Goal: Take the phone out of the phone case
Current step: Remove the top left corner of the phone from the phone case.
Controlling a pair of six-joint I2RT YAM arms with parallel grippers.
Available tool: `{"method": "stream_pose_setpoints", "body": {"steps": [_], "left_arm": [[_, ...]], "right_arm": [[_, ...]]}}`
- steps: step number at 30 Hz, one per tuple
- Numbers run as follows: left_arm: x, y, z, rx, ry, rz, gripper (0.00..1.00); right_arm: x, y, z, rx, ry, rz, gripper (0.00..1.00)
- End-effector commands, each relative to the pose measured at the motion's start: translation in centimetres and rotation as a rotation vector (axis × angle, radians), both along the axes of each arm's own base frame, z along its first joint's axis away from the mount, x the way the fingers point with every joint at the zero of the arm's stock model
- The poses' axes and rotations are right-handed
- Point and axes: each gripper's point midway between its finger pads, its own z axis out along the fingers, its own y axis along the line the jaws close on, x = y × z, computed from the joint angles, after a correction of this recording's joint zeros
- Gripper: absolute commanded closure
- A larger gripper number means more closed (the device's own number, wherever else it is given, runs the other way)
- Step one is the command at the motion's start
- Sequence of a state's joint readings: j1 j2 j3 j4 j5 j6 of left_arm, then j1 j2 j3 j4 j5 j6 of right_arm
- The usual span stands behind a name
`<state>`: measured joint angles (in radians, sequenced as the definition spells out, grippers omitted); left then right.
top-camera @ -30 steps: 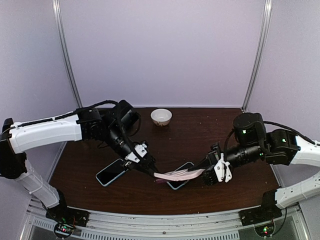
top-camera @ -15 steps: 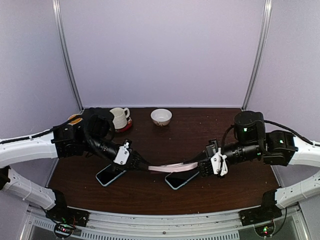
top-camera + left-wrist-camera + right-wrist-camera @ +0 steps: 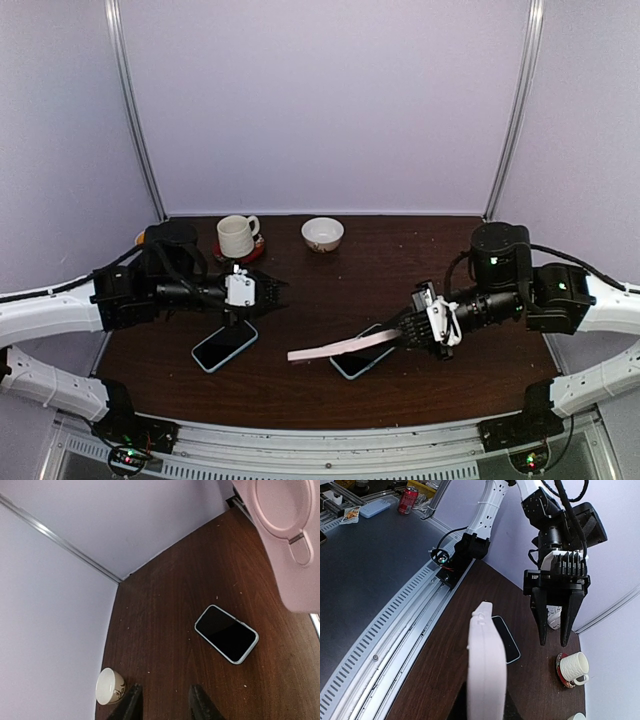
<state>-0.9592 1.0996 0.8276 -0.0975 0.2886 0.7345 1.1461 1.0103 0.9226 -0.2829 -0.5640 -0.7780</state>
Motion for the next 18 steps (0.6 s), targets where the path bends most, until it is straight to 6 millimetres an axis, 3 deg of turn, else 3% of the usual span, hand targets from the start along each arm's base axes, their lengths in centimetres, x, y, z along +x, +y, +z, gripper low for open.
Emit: {"method": "stream_pose_setpoints", "body": {"steps": [1, 5, 8, 10, 11, 18], "left_arm": [[1.9, 1.2, 3.4, -0.139, -0.05, 0.154, 0.6], [2.9, 2.6, 4.4, -0.183, -0.039, 0.258, 0.47], [4.6, 4.3, 5.9, -0.26, -0.02, 0.413, 0.28], [5.5, 5.7, 6.9, -0.322, 0.014, 0.516, 0.07], [5.8, 6.3, 7.2, -0.339, 0.022, 0.549, 0.03], [5.3, 8.7, 8.8, -0.455, 0.106, 0.613, 0.02]], "right_arm": [[0.6, 0.6, 4.4, 0.172, 0.05, -0.061, 1.0], [1.4, 0.4, 6.0, 0.254, 0.103, -0.132, 1.0], [2.2, 0.0, 7.2, 0.333, 0.138, -0.19, 1.0], [2.5, -0.3, 7.9, 0.375, 0.168, -0.219, 1.0], [2.6, -0.5, 8.2, 0.395, 0.181, -0.228, 1.0], [4.9, -1.7, 10.6, 0.576, 0.317, -0.368, 1.0]]}}
